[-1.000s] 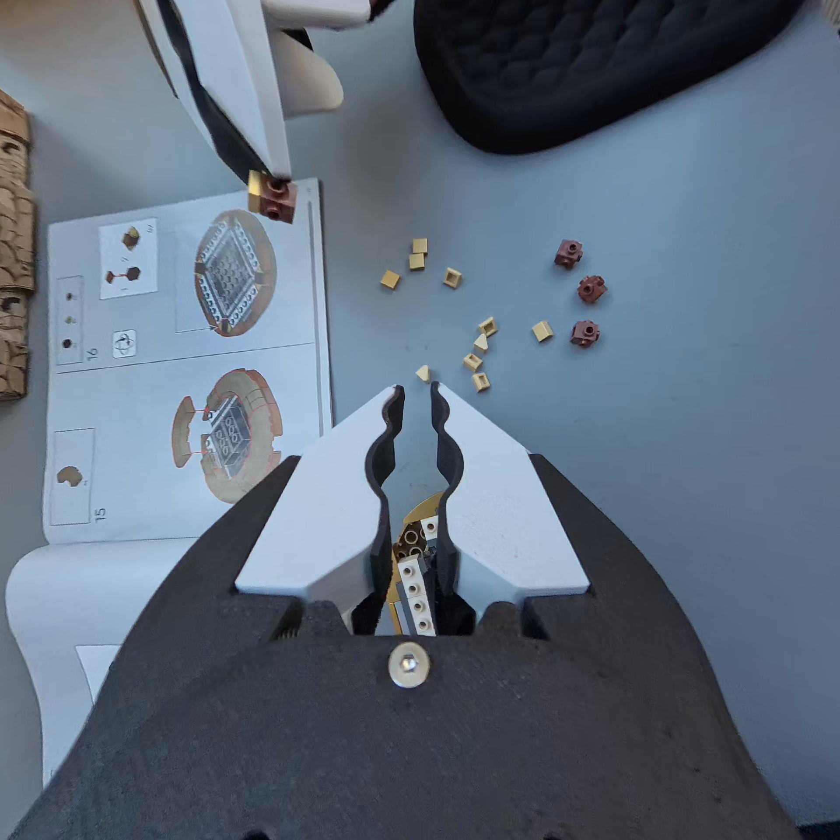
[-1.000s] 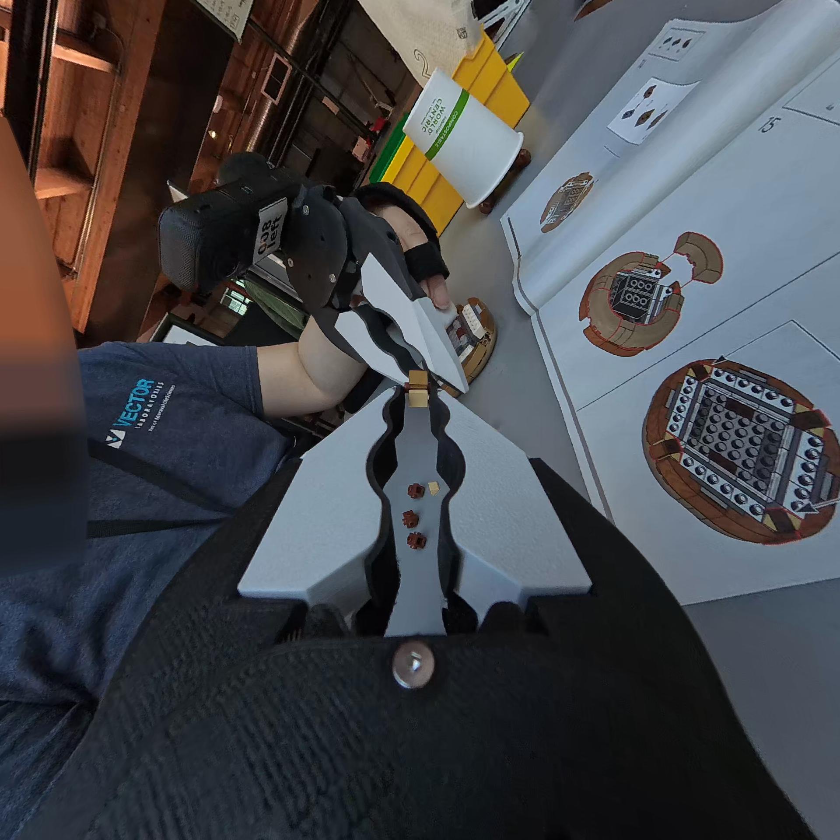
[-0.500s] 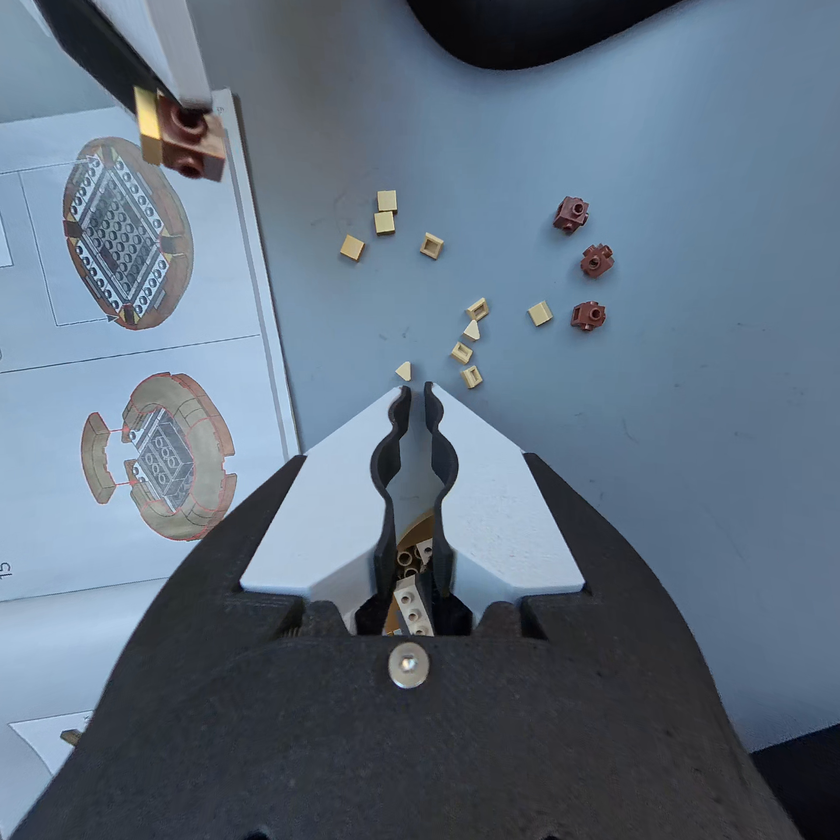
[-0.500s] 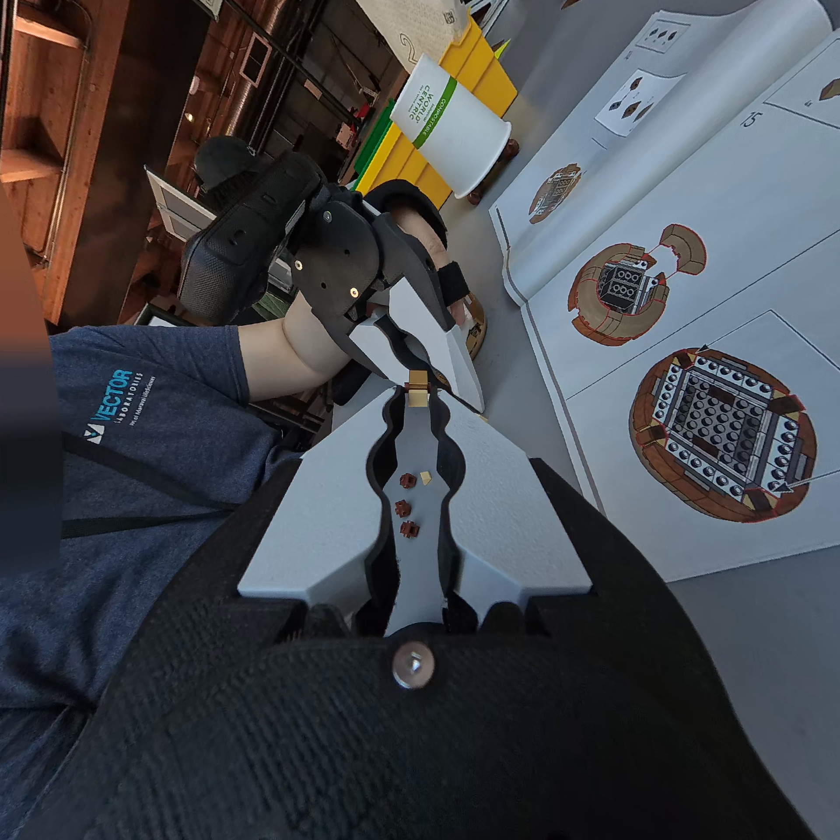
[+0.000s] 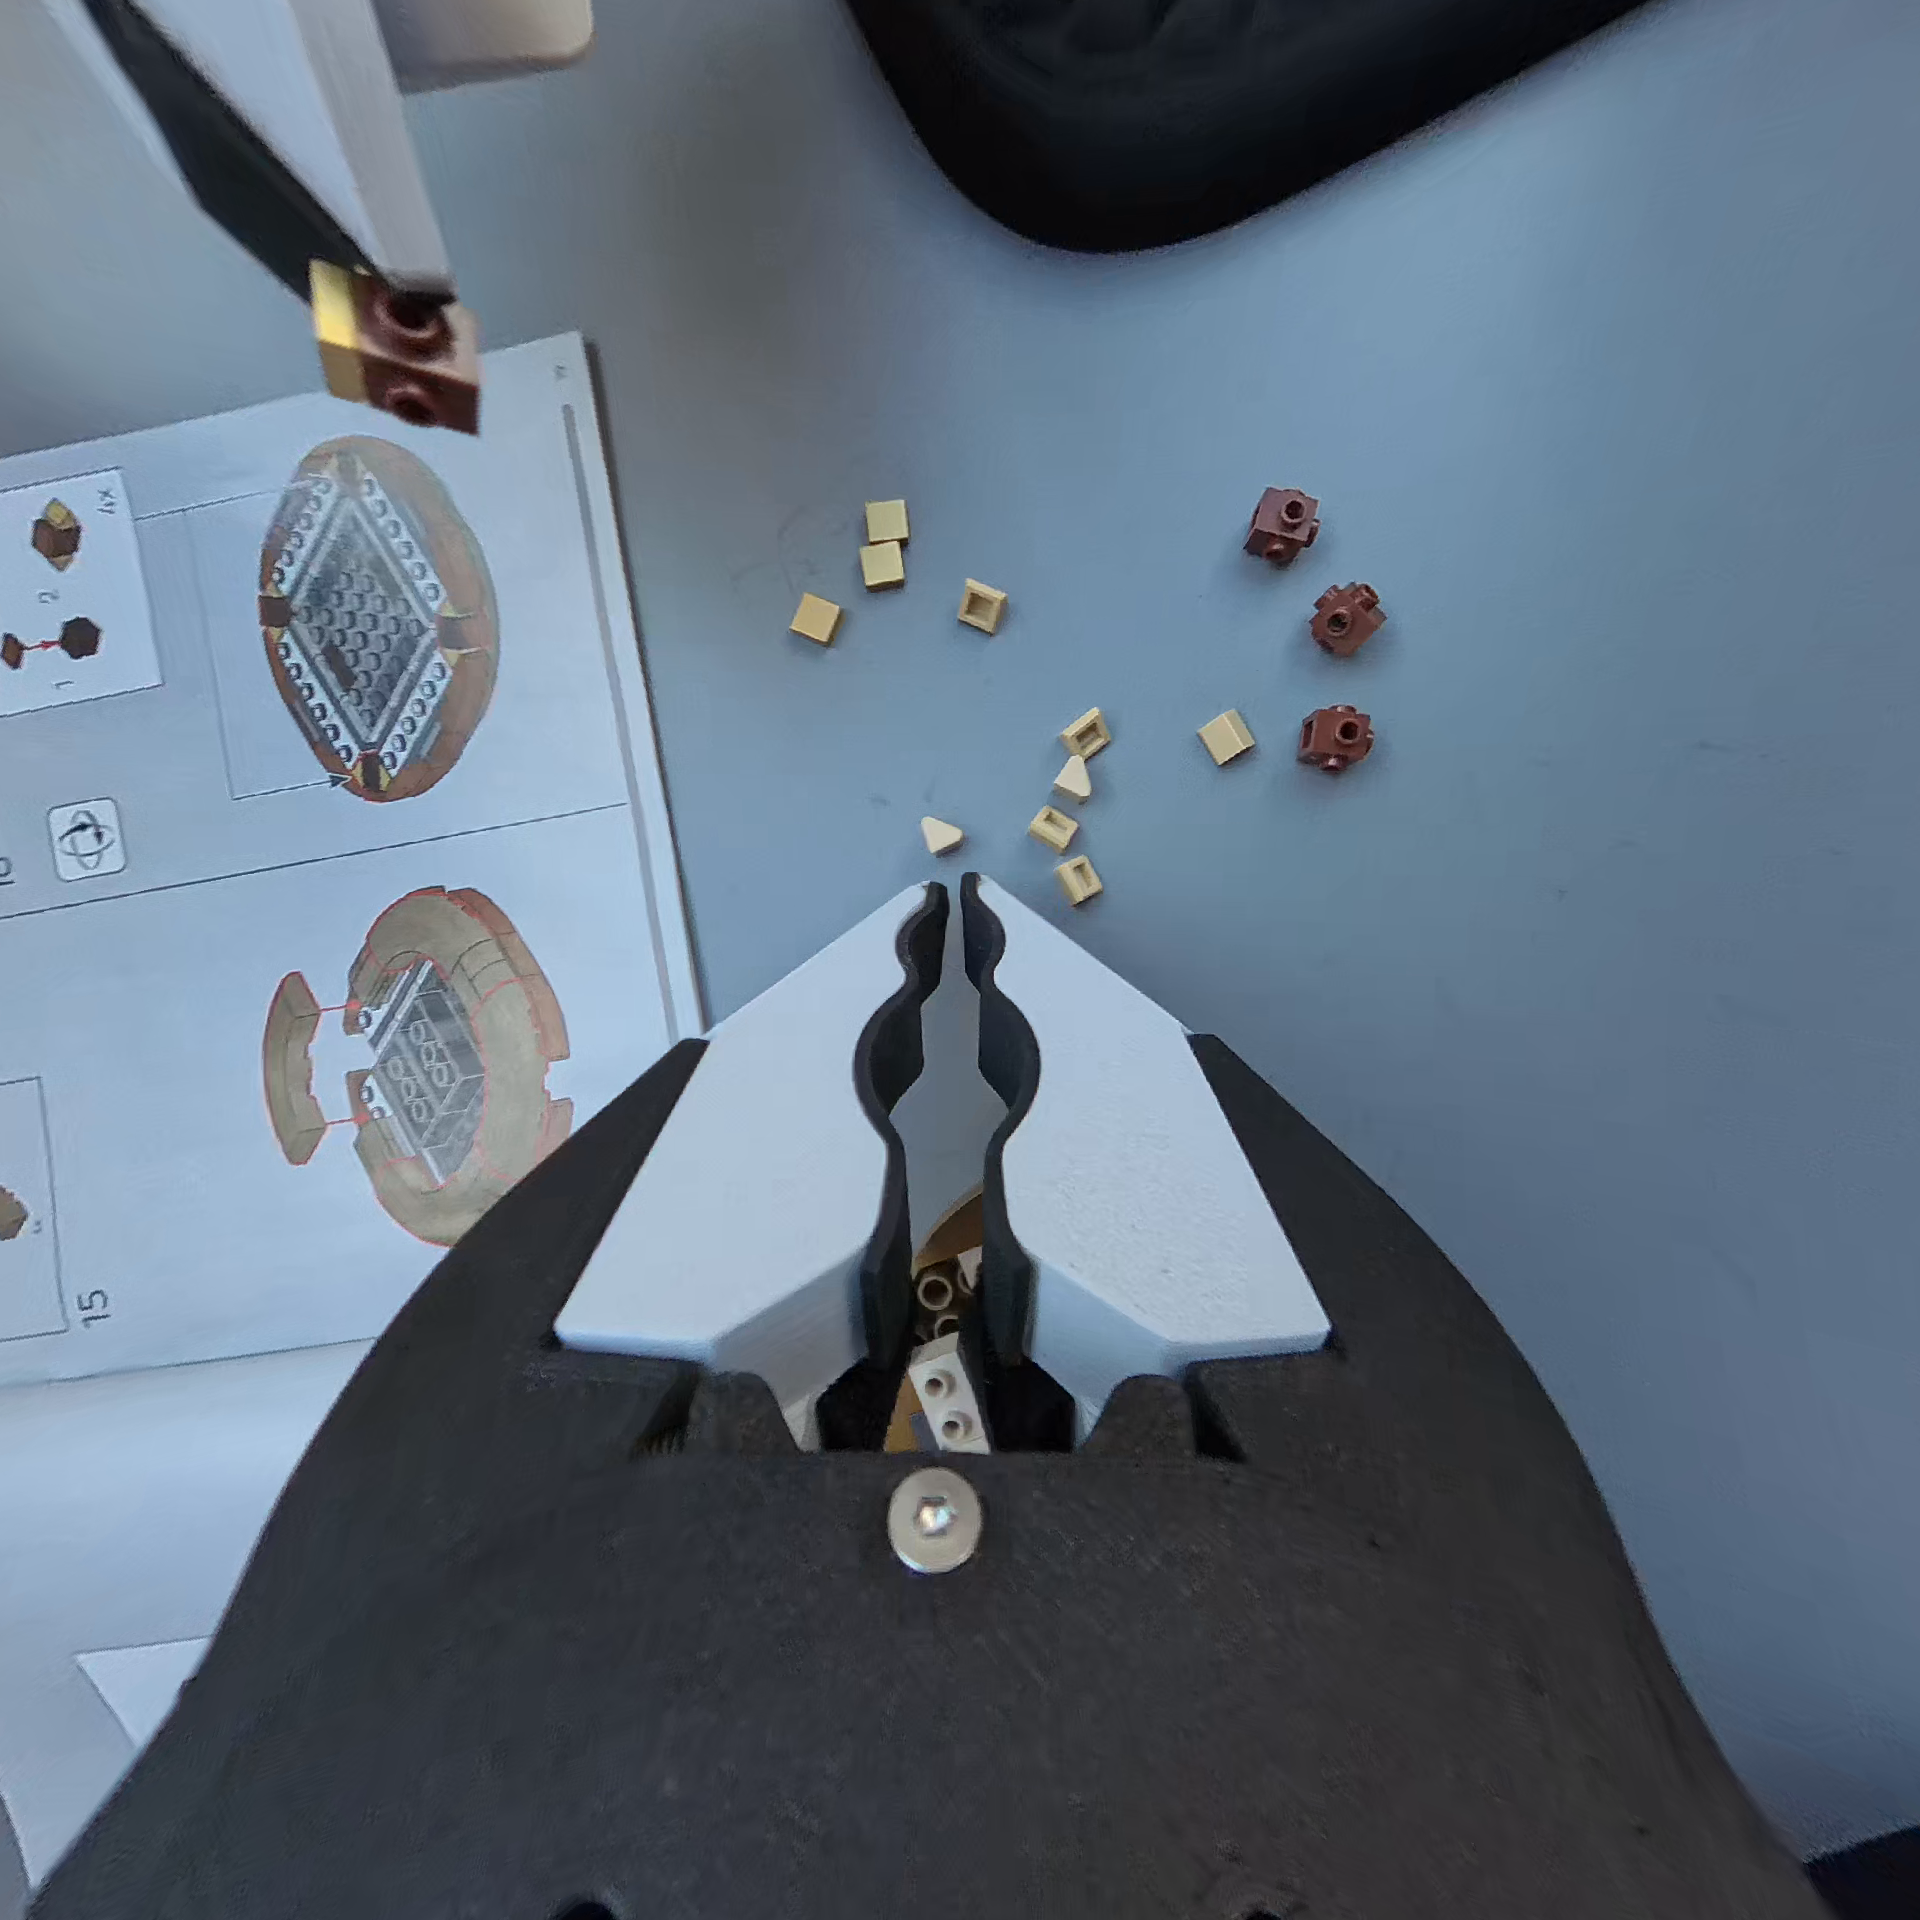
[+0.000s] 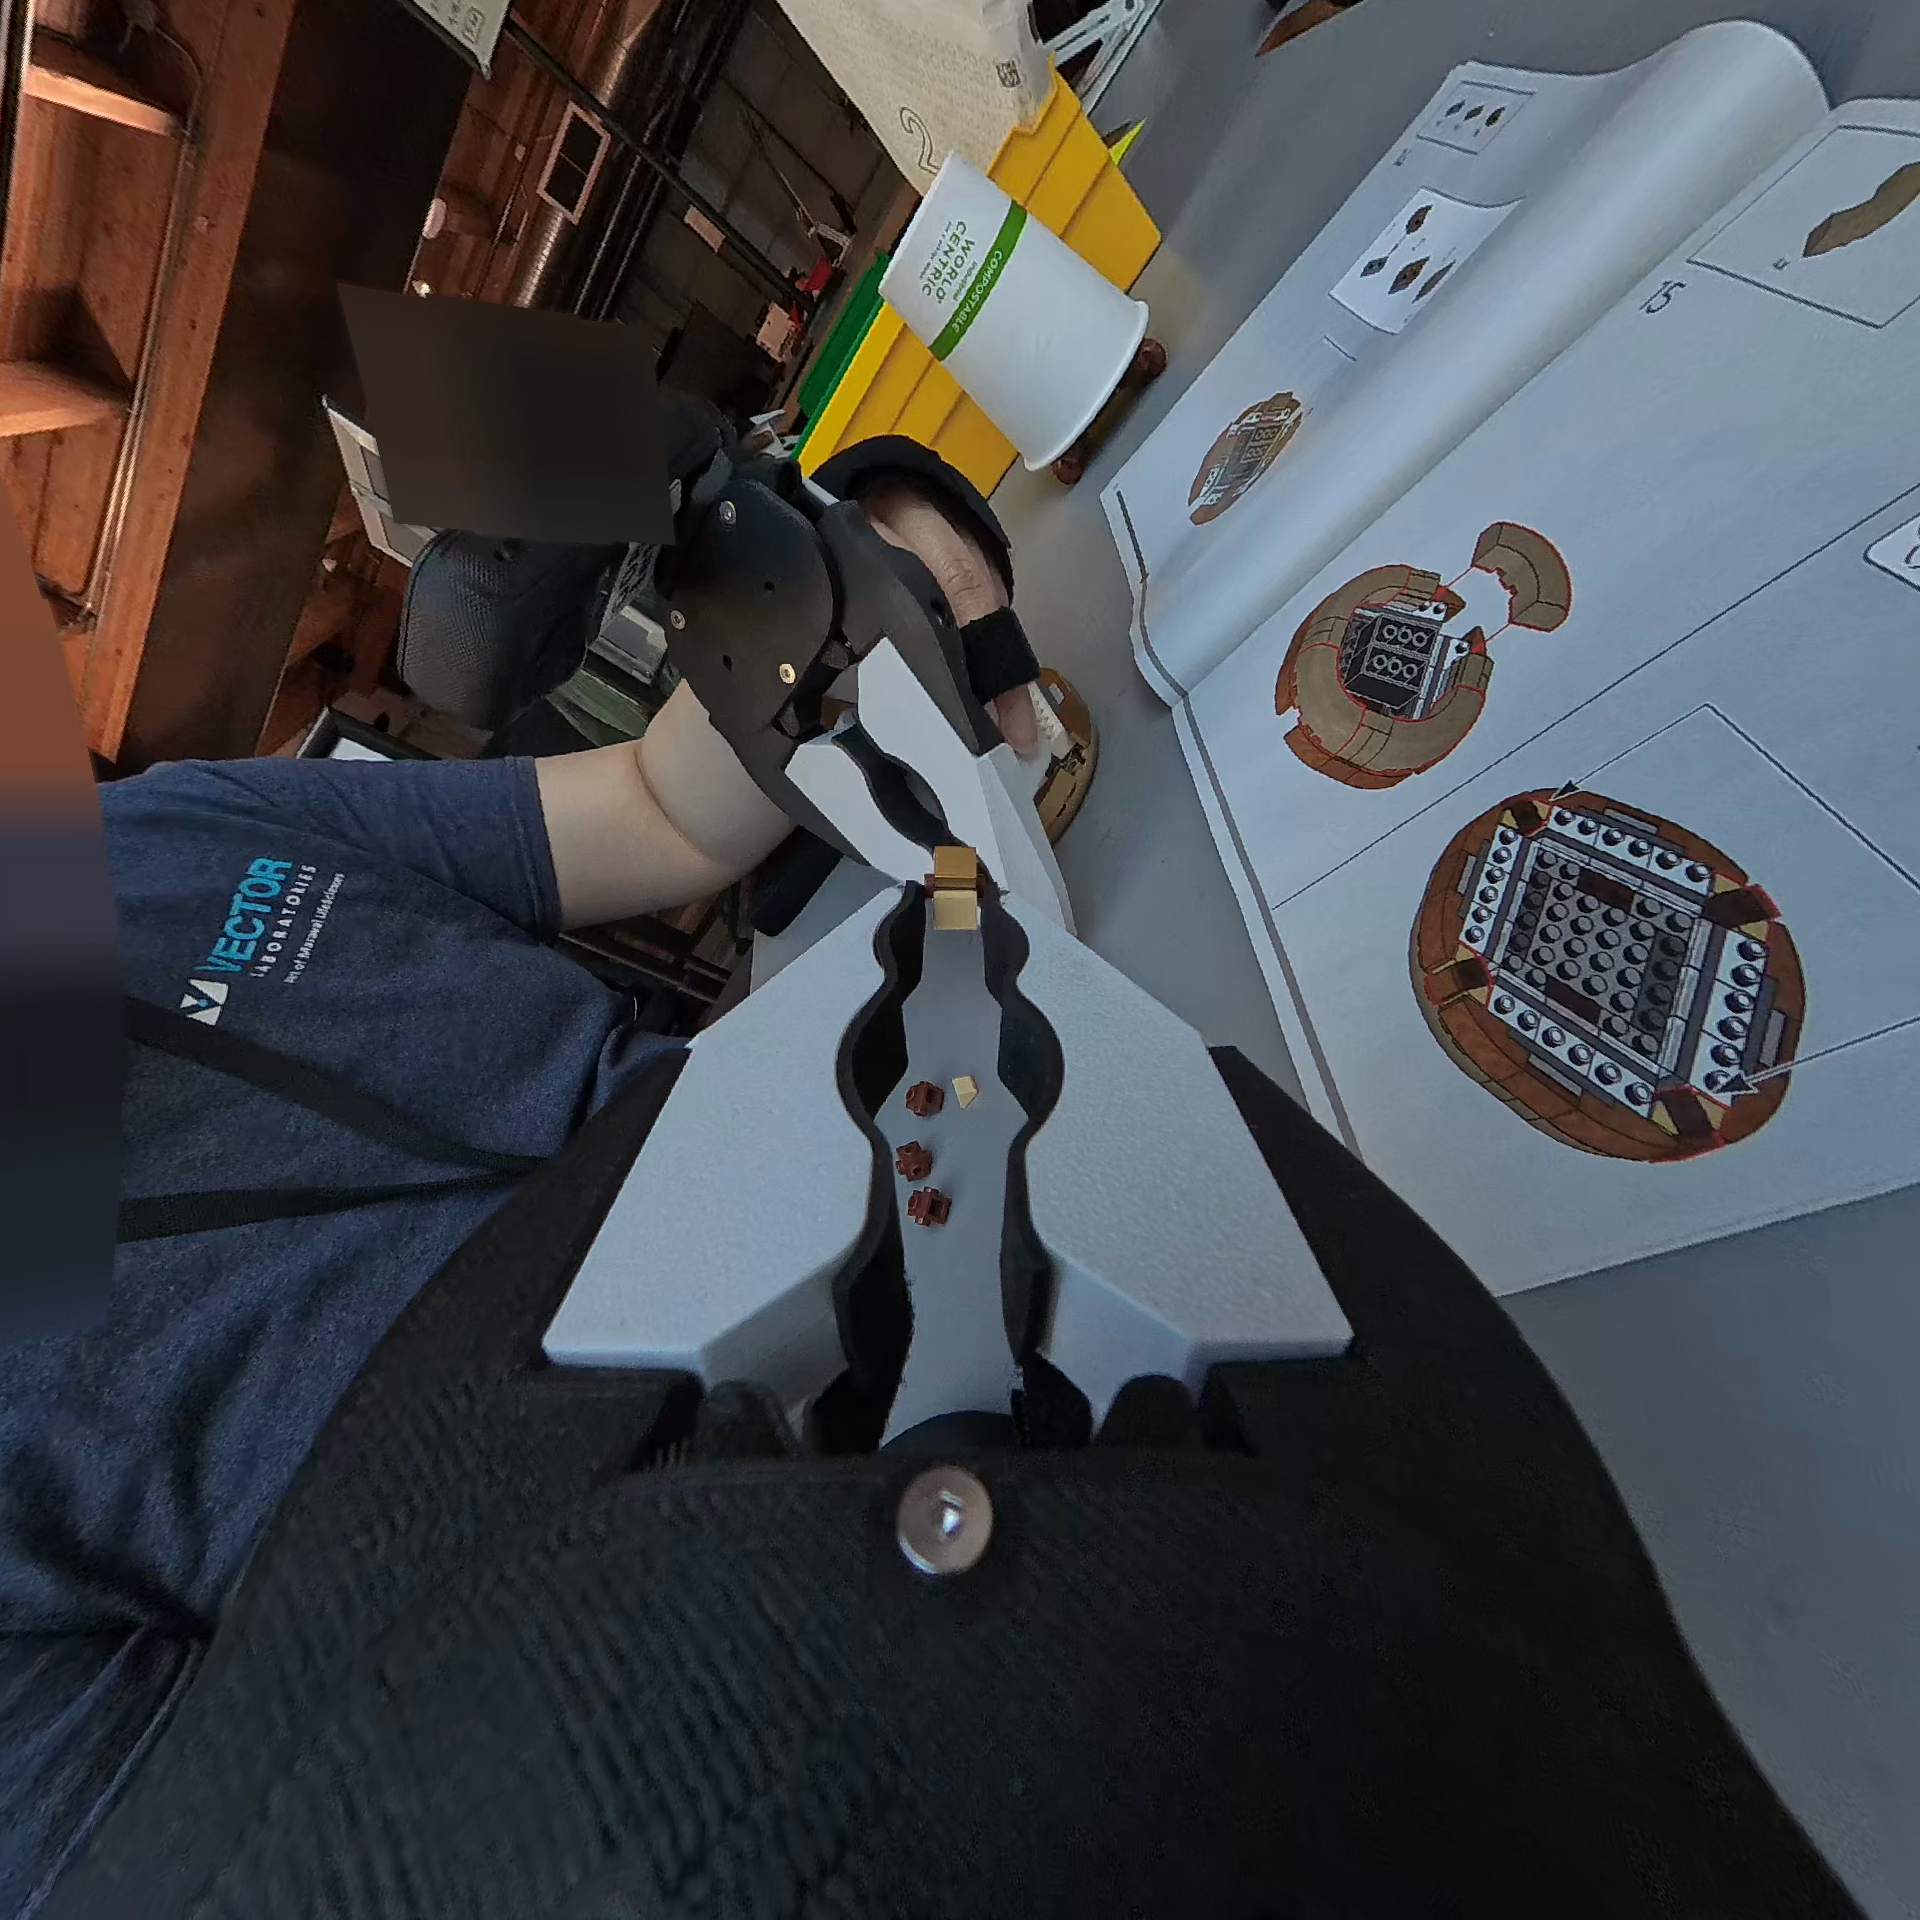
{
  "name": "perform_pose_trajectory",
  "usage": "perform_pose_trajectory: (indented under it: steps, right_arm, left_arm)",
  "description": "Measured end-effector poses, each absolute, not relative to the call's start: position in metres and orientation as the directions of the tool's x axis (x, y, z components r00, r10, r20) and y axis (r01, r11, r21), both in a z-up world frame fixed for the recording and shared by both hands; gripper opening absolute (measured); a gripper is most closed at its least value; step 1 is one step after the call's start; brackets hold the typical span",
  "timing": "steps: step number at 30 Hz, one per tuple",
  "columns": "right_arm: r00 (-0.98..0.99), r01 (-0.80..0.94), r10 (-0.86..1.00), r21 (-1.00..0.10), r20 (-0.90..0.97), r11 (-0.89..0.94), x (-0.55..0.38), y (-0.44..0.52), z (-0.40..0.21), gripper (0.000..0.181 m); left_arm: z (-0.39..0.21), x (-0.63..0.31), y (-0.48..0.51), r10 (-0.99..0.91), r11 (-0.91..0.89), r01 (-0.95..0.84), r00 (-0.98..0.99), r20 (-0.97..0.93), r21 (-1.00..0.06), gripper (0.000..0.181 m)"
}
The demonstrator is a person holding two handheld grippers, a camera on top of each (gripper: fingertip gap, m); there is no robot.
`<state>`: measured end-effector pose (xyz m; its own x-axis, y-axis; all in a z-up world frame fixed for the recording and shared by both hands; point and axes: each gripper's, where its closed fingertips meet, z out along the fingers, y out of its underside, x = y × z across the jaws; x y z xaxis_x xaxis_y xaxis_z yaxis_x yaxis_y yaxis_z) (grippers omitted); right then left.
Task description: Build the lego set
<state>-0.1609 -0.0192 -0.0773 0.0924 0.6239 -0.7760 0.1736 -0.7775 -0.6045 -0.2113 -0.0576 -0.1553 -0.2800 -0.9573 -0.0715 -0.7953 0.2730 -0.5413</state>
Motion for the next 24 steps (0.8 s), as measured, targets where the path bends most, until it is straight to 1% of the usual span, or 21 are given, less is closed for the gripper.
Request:
perform_pose_trajectory:
  steps: [2,3,5,8,14,19,20,24]
  right_arm:
    - [0.095,0.173,0.623,-0.604,-0.776,-0.778,-0.160,-0.019,-0.078,0.010]
    - [0.094,0.173,0.622,-0.603,-0.777,-0.779,-0.160,-0.019,-0.078,0.010]
    - [0.093,0.175,0.622,-0.602,-0.778,-0.779,-0.160,-0.019,-0.078,0.010]
    - [0.089,0.173,0.616,-0.597,-0.782,-0.783,-0.160,-0.019,-0.078,0.010]
    - [0.101,0.174,0.590,-0.569,-0.801,-0.803,-0.158,-0.018,-0.082,0.010]
    - [0.101,0.183,0.592,-0.571,-0.799,-0.801,-0.158,-0.020,-0.082,0.010]
    - [0.101,0.185,0.594,-0.571,-0.798,-0.800,-0.158,-0.020,-0.082,0.010]
    - [0.101,0.189,0.596,-0.572,-0.797,-0.798,-0.159,-0.021,-0.083,0.010]
  left_arm:
    - [-0.150,-0.206,-0.050,-0.958,0.280,-0.770,-0.258,-0.123,-0.573,0.006]
    - [-0.149,-0.204,-0.048,-0.952,0.303,-0.759,-0.263,-0.155,-0.576,0.010]
    - [-0.150,-0.202,-0.047,-0.933,0.360,-0.749,-0.303,-0.196,-0.557,0.014]
    - [-0.149,-0.197,-0.050,-0.914,0.401,-0.723,-0.360,-0.189,-0.562,0.017]
    - [-0.153,-0.201,-0.057,-0.904,0.390,-0.736,-0.421,-0.077,-0.554,0.015]
    - [-0.162,-0.203,-0.057,-0.894,0.413,-0.742,-0.442,-0.079,-0.528,0.011]
    - [-0.161,-0.201,-0.056,-0.896,0.409,-0.737,-0.436,-0.084,-0.538,0.007]
    - [-0.162,-0.199,-0.058,-0.901,0.405,-0.737,-0.423,-0.099,-0.541,0.005]
